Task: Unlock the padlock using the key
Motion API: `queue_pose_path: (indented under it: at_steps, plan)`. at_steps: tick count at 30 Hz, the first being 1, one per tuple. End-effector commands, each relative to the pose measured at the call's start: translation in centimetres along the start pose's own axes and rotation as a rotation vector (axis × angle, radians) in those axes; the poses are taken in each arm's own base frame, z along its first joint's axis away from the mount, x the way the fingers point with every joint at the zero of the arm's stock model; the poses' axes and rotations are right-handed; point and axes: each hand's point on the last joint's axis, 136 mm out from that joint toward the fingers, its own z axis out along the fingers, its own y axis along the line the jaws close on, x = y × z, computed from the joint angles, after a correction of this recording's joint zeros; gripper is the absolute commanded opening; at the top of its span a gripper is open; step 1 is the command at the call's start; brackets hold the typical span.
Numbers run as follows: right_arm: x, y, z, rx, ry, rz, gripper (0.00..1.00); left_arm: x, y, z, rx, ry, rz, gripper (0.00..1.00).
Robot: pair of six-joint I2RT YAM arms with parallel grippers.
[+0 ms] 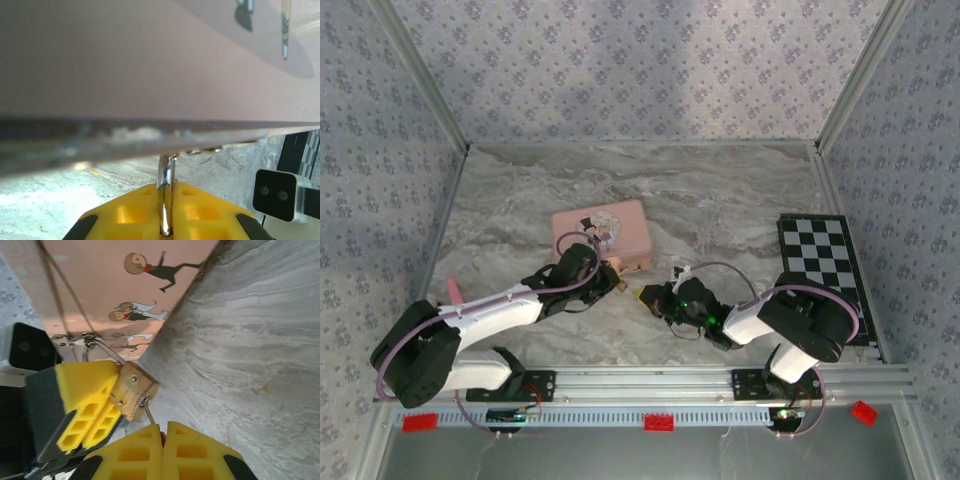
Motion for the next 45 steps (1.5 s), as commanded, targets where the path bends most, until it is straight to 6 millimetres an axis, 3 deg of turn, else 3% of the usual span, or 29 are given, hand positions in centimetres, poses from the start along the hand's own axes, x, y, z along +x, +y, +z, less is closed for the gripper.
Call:
queue_pose_path:
  at_steps: [1, 28, 45]
  plan:
    - [0.0, 0.1, -0.1, -0.020, 0.010, 0.018, 0.00, -1.7, -3.0, -1.1, 0.118, -0.066, -0.011, 0.11]
    - [0.6, 0.5, 1.2, -0.097, 0.060, 0.095, 0.00, -2.6, -3.3, -2.0, 0.193, -0.099, -0.064, 0.10]
    - [1.7, -0.2, 0.5, -0.083, 0.052, 0.129, 0.00, -3.2, -2.6, -2.4, 0.188, -0.152, -0.072, 0.09]
